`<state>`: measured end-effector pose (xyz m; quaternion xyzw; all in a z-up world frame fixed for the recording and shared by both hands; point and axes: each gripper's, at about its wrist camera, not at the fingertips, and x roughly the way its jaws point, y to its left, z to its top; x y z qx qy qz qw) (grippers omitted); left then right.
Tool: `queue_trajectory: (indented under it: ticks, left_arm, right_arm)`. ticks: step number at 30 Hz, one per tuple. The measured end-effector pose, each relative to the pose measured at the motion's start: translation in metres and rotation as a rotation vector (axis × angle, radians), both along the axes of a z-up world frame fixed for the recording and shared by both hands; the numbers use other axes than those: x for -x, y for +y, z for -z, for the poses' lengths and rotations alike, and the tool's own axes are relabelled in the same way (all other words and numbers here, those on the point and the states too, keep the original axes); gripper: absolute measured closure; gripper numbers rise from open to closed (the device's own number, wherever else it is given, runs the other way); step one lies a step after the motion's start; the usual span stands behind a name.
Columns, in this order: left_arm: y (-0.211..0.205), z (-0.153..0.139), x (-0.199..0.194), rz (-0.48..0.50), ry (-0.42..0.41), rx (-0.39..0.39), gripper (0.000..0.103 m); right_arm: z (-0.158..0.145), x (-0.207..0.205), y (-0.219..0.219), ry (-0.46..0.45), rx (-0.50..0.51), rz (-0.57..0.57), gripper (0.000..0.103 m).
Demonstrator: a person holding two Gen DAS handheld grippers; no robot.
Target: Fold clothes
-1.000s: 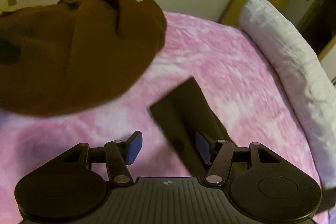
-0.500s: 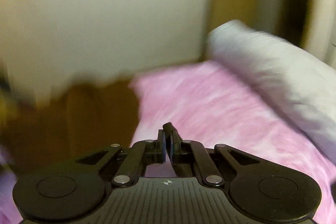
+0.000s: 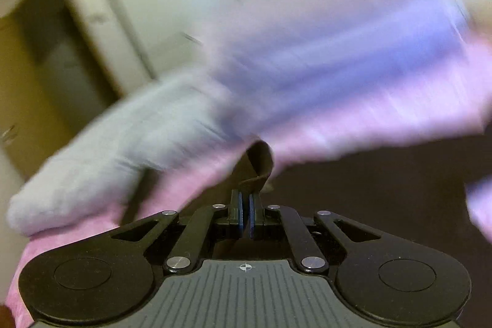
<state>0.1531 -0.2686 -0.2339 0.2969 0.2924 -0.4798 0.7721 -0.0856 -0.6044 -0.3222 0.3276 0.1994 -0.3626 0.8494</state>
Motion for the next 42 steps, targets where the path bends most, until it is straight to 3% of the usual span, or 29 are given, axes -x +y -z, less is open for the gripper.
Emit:
queue_trajectory:
  ticks: [2,4,9,17,22,25,27,28,29,30,35,40,42]
  left_arm:
    - [-0.026,0.011,0.026,0.026,-0.007,-0.035,0.012]
    - [-0.050,0.017,0.050,0.045,-0.020,-0.065,0.012]
    - [-0.098,0.020,0.093,0.056,-0.019,-0.087,0.012]
    - [-0.169,0.039,0.130,0.170,0.005,-0.111,0.012]
    - [-0.212,0.046,0.143,0.254,0.002,-0.126,0.012]
    - [-0.236,0.046,0.153,0.281,-0.002,-0.124,0.012]
    - [-0.253,0.047,0.161,0.297,-0.004,-0.125,0.012]
    - [-0.262,0.049,0.166,0.304,-0.004,-0.128,0.012]
    - [-0.270,0.051,0.172,0.312,-0.004,-0.132,0.012]
    - [-0.279,0.053,0.178,0.319,-0.004,-0.136,0.012]
    - [-0.313,0.068,0.209,0.359,-0.003,-0.168,0.012]
    - [-0.332,0.076,0.235,0.393,-0.004,-0.191,0.012]
    - [-0.335,0.073,0.242,0.407,-0.012,-0.191,0.012]
  right_arm:
    - [0.039,0.019,-0.024,0.016,-0.083,-0.010,0.101]
    - [0.054,0.038,-0.038,-0.021,-0.136,-0.018,0.101]
    - [0.025,0.069,-0.067,-0.135,-0.080,-0.081,0.101]
    - [0.073,0.107,-0.103,-0.030,-0.194,-0.037,0.101]
    - [0.050,0.158,-0.111,-0.038,-0.209,-0.024,0.100]
    - [0.032,0.218,-0.139,-0.025,-0.179,0.085,0.100]
    - [0.029,0.265,-0.170,-0.016,-0.181,0.213,0.092]
    - [0.028,0.288,-0.185,-0.012,-0.182,0.276,0.064]
    - [0.027,0.311,-0.200,-0.020,-0.176,0.345,0.023]
    - [0.026,0.331,-0.214,-0.032,-0.161,0.408,0.015]
    - [0.044,0.390,-0.287,-0.126,-0.182,0.560,0.015]
    - [0.061,0.394,-0.331,-0.188,-0.180,0.603,0.016]
    - [0.064,0.391,-0.345,-0.199,-0.176,0.609,0.044]
